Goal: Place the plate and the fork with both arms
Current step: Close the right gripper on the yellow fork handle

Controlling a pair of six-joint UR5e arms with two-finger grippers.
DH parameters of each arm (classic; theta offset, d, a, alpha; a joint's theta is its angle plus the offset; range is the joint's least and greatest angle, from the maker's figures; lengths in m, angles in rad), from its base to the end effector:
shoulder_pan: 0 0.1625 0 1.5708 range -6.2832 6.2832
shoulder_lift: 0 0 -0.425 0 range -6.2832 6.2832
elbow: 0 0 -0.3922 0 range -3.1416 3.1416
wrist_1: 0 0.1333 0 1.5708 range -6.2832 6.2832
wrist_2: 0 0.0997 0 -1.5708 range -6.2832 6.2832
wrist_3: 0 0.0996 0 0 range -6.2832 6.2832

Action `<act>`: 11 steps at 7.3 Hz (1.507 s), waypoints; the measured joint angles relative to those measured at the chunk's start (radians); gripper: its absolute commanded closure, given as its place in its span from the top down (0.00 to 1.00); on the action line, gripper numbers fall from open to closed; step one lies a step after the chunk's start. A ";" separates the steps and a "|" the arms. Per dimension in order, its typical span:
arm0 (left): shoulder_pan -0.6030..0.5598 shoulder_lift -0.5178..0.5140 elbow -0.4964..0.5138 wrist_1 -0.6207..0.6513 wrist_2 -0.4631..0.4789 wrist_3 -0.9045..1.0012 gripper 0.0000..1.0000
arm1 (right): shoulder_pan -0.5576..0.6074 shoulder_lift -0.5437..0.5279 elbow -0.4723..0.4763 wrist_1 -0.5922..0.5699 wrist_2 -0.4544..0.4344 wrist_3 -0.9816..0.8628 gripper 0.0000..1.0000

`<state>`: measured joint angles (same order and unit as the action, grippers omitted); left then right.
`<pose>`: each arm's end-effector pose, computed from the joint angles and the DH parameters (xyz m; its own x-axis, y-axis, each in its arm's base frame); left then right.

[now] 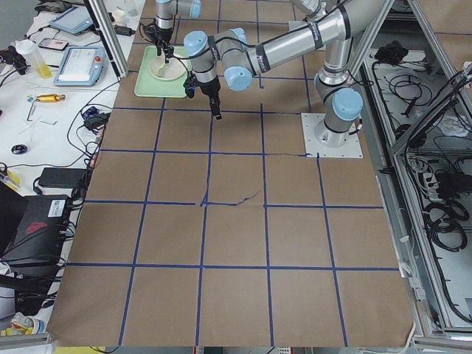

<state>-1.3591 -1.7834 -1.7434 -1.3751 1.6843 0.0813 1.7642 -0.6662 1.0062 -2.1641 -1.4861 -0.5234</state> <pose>-0.0074 -0.5462 0.3146 -0.9894 -0.1093 -0.0956 -0.1264 0.9723 0.1968 0.2977 -0.7826 0.2233 -0.7504 -0.6587 0.0543 -0.6479 0.7167 -0.2580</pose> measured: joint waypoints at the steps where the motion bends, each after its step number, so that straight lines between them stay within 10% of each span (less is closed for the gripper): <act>1: 0.000 0.000 0.000 0.000 0.000 0.000 1.00 | -0.001 0.012 -0.007 -0.003 0.000 -0.005 0.52; 11: 0.000 -0.001 -0.001 0.001 0.000 0.000 1.00 | -0.012 0.038 -0.043 -0.010 0.002 -0.033 0.41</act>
<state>-1.3591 -1.7840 -1.7443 -1.3744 1.6843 0.0813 1.7523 -0.6280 0.9629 -2.1739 -1.4846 -0.5562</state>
